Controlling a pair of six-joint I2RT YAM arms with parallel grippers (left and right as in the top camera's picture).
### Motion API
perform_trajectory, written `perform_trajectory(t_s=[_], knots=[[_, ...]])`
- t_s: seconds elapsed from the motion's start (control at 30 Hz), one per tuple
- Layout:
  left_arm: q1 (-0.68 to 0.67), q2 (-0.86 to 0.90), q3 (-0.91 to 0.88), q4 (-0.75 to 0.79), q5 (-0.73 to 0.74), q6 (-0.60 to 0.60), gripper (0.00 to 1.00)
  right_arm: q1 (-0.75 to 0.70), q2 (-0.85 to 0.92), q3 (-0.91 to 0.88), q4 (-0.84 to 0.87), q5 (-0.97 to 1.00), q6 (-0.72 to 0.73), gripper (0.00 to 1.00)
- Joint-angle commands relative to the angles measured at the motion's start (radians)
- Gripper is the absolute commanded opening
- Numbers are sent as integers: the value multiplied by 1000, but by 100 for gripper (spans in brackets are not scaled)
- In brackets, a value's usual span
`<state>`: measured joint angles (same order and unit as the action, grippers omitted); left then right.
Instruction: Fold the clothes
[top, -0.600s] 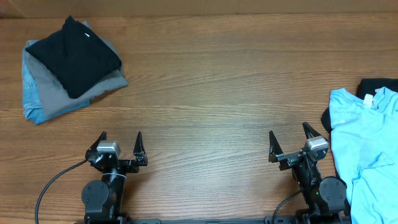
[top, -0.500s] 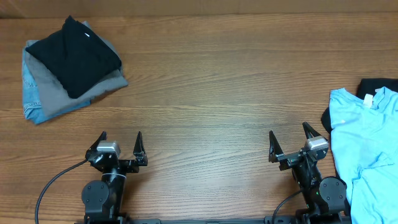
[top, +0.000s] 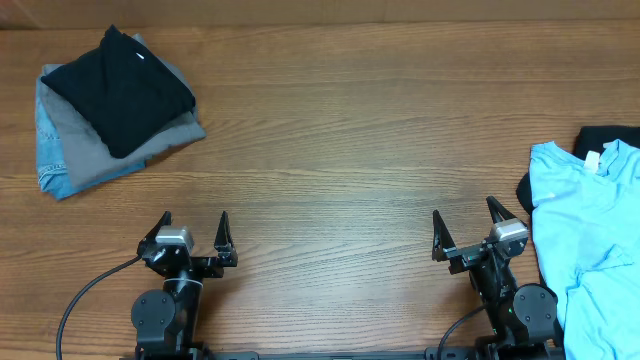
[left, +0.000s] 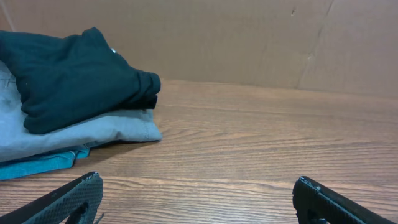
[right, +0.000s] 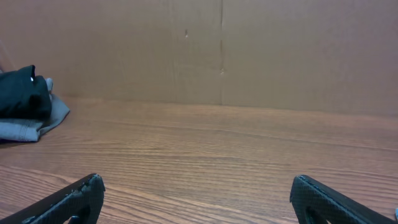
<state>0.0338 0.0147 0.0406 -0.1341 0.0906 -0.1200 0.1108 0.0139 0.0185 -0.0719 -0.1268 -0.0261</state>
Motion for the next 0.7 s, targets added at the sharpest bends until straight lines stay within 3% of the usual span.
perform_trajectory(t_s=[0.0, 0.17, 0.67], knots=[[-4, -10, -8, 6, -2, 9, 100, -7, -11, -11, 4, -6, -1, 100], [-4, -10, -8, 5, -161, 12, 100, -7, -11, -11, 4, -6, -1, 100], [-5, -10, -8, 0, -84, 7, 100, -7, -11, -11, 4, -5, -1, 100]])
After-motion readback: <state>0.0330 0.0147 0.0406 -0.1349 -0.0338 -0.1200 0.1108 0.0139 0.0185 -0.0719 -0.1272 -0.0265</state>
